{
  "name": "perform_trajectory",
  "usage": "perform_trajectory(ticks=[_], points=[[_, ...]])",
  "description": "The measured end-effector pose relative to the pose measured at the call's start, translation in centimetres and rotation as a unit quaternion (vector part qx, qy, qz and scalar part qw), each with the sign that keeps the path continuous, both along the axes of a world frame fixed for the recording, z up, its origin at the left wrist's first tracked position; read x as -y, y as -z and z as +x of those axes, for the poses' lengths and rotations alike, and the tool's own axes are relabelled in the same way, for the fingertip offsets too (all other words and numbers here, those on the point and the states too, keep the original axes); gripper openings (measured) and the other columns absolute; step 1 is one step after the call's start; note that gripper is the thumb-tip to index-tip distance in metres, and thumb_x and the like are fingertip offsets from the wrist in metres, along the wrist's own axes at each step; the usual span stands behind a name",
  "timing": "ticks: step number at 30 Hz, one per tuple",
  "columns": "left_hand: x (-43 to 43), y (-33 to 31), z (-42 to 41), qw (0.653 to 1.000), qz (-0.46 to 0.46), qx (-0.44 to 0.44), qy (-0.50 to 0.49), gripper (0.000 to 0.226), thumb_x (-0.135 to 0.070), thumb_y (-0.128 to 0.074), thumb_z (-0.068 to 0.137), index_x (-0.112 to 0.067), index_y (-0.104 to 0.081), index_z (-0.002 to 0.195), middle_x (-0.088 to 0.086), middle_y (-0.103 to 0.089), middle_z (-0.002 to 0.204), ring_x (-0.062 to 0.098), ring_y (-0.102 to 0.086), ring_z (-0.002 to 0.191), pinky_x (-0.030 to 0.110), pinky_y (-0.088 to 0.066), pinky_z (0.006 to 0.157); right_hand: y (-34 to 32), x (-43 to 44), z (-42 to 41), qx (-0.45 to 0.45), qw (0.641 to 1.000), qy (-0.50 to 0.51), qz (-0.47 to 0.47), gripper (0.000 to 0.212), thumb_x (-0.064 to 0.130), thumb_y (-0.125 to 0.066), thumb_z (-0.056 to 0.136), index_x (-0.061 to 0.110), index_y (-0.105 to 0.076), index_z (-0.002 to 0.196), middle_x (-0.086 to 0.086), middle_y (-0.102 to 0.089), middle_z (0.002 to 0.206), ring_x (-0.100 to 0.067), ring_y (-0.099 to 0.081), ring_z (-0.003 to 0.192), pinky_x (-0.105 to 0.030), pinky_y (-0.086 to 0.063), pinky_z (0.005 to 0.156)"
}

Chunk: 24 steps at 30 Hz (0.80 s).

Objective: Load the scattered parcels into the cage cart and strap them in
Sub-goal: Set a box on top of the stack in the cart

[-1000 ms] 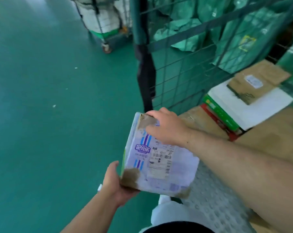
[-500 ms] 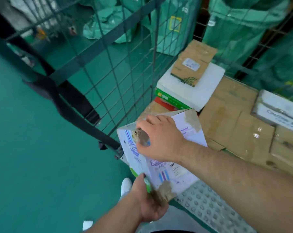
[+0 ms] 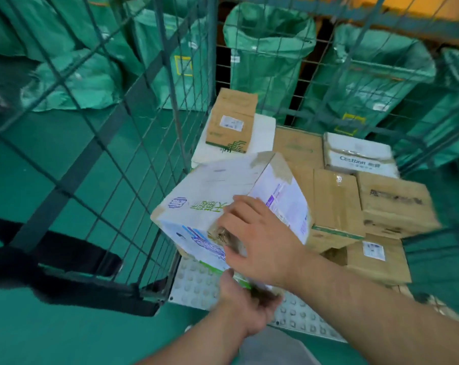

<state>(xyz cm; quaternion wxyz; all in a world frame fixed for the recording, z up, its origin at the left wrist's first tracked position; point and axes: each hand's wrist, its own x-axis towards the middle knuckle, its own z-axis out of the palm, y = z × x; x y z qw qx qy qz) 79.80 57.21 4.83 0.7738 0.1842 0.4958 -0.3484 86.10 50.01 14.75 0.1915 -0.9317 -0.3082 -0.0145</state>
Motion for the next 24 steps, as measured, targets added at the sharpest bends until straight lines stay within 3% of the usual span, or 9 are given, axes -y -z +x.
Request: perform_trajectory(ticks=[6,10,12,14,15,17,18,22,24], points=[[1.3,0.6,3.8,0.999,0.04,-0.003,-0.036,0.071,-0.065,-0.041,0.094,-0.006,-0.069,0.122,0.023,-0.074,0.114,0.034,-0.07,0.105,0.047,-0.063,0.068,1.1,4.4,0.9,0.064,0.996,0.012,0.064,0.031,0.019,-0.072,0.079,0.011,-0.07,0.109,-0.006,-0.062,0.116,-0.033,-0.054,0.123,-0.048,-0.038,0.113],[2.2,3.0,7.2,0.997,0.019,-0.026,-0.077,0.091,-0.081,-0.042,0.087,-0.008,-0.059,0.138,0.023,-0.057,0.144,0.039,-0.057,0.131,0.056,-0.043,0.11,2.9,8.6,3.2,0.098,0.99,-0.041,0.093,0.03,0.014,-0.072,0.079,0.003,-0.071,0.107,-0.015,-0.065,0.122,-0.035,-0.055,0.127,-0.045,-0.039,0.115],[2.8,3.5,9.1,0.998,0.044,-0.007,-0.044,0.084,-0.077,-0.038,0.09,-0.008,-0.065,0.13,0.024,-0.059,0.14,0.04,-0.061,0.123,0.059,-0.047,0.103,5.1,10.2,4.5,0.072,0.993,-0.064,0.069,0.029,0.014,-0.07,0.079,0.006,-0.07,0.106,-0.015,-0.065,0.123,-0.034,-0.054,0.128,-0.041,-0.038,0.116],[2.3,4.4,11.5,0.994,0.076,0.028,-0.071,0.065,-0.06,-0.039,0.098,-0.008,-0.076,0.11,0.024,-0.068,0.12,0.037,-0.07,0.099,0.053,-0.059,0.075,7.7,12.3,5.6,-0.067,0.996,-0.06,-0.015,0.036,0.014,-0.064,0.085,0.01,-0.064,0.121,-0.013,-0.056,0.139,-0.033,-0.046,0.137,-0.041,-0.036,0.118],[1.4,4.8,12.6,0.992,0.071,0.029,-0.104,0.062,-0.058,-0.04,0.1,-0.008,-0.074,0.117,0.021,-0.066,0.127,0.034,-0.069,0.107,0.05,-0.06,0.067,8.8,13.4,6.1,-0.177,0.978,-0.042,-0.098,0.046,0.014,-0.06,0.09,0.013,-0.057,0.136,-0.011,-0.043,0.154,-0.032,-0.036,0.145,-0.041,-0.033,0.12],[-0.6,5.9,14.2,0.988,0.097,0.011,-0.122,0.075,-0.065,-0.039,0.101,-0.016,-0.039,0.157,0.007,-0.038,0.162,0.019,-0.043,0.145,0.047,-0.062,0.076,11.0,15.5,6.7,-0.367,0.899,-0.035,-0.237,0.057,0.015,-0.054,0.097,0.018,-0.041,0.153,-0.009,-0.024,0.163,-0.033,-0.032,0.147,-0.04,-0.037,0.117],[-1.2,6.0,14.7,0.984,0.147,0.018,-0.1,0.079,-0.068,-0.037,0.1,-0.018,-0.029,0.16,0.006,-0.033,0.164,0.021,-0.035,0.15,0.045,-0.055,0.097,12.0,16.5,6.8,-0.417,0.872,-0.026,-0.256,0.057,0.02,-0.053,0.099,0.021,-0.038,0.154,-0.011,-0.029,0.159,-0.033,-0.039,0.142,-0.04,-0.042,0.111],[-2.0,6.5,14.8,0.959,0.285,0.002,0.002,0.078,-0.066,-0.047,0.098,-0.012,-0.037,0.153,0.017,-0.057,0.132,0.04,-0.052,0.129,0.054,-0.037,0.115,14.1,17.3,8.0,-0.502,0.851,0.09,-0.122,0.064,0.041,-0.053,0.101,0.022,-0.029,0.157,-0.009,-0.045,0.151,-0.026,-0.052,0.13,-0.035,-0.046,0.105],[-2.2,6.9,14.6,0.95,0.31,-0.015,0.038,0.086,-0.064,-0.053,0.096,-0.011,-0.026,0.159,0.019,-0.052,0.144,0.041,-0.049,0.135,0.055,-0.038,0.115,14.0,16.7,8.9,-0.574,0.8,0.173,0.019,0.069,0.05,-0.052,0.102,0.023,-0.025,0.159,-0.006,-0.048,0.151,-0.023,-0.056,0.125,-0.033,-0.048,0.101]])
